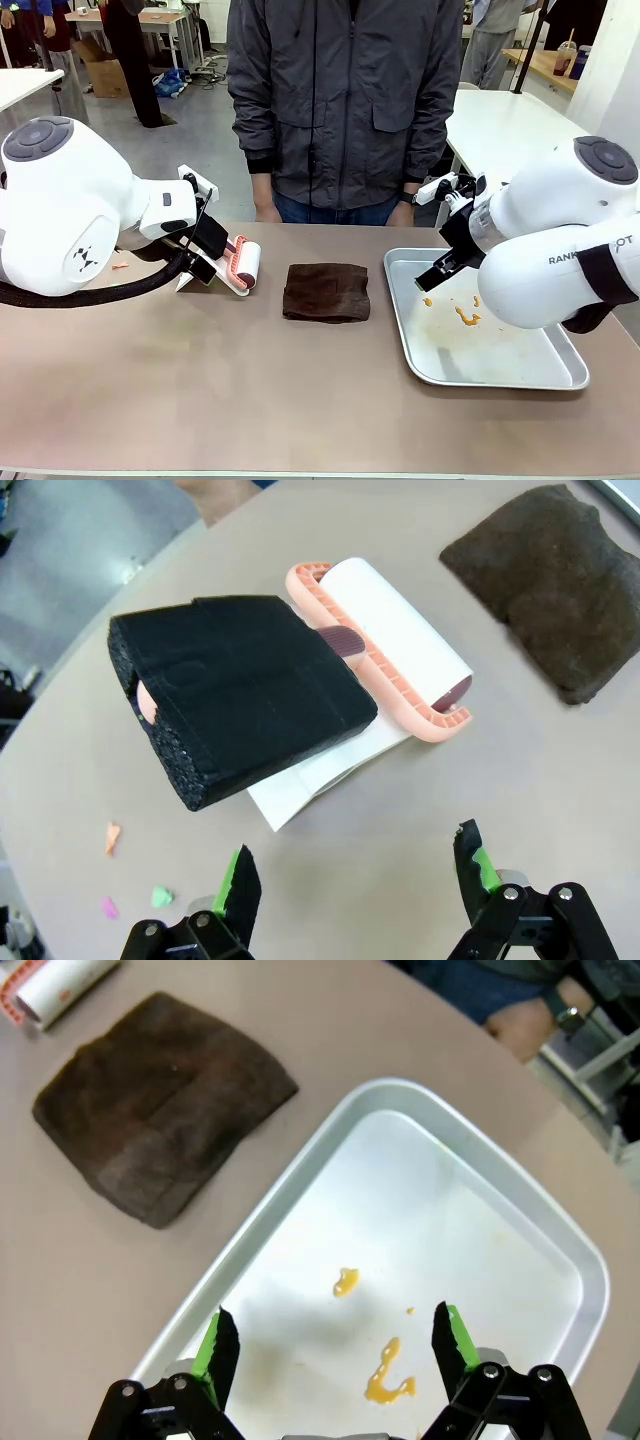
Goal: Clean the surface of the table.
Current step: Hold the Lint Roller with your left hand and the towel with your right hand.
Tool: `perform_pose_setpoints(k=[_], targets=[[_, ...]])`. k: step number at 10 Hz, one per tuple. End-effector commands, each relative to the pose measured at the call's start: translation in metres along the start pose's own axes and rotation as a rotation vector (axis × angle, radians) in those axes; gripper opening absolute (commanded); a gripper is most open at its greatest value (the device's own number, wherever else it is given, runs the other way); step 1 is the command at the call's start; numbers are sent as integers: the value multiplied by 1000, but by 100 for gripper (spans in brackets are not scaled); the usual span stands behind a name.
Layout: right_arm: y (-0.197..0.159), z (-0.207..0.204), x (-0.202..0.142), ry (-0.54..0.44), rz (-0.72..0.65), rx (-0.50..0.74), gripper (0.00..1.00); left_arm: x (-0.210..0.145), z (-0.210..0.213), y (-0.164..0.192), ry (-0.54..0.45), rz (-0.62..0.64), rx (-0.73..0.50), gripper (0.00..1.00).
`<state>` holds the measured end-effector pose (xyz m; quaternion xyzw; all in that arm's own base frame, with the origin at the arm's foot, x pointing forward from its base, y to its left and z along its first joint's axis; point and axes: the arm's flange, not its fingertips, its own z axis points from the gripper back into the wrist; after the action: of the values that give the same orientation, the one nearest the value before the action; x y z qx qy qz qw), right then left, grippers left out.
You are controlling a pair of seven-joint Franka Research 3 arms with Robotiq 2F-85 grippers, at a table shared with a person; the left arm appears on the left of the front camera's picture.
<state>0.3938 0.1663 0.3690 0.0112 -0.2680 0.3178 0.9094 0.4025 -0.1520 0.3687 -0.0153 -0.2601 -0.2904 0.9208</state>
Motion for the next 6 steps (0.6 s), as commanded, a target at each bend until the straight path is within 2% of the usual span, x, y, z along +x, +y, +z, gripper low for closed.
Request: perform_pose_setpoints(k=[1,2,3,4,5,6], targets=[[-6,8,1,99,-136,10,100,-1,15,6,132,86,-99,100],[-11,15,3,151,-252,24,100,0,28,9,135,136,-174,100],[-18,26,5,194,-359,74,100,0,43,14,89,188,-254,100],[-27,42,5,179,-484,126,100,-3,61,23,50,247,-343,100],[-36,59,0,211,-572,187,100,-8,83,36,24,326,-399,100],[-43,74,-9,223,-630,256,100,-16,103,51,2,390,-394,100]])
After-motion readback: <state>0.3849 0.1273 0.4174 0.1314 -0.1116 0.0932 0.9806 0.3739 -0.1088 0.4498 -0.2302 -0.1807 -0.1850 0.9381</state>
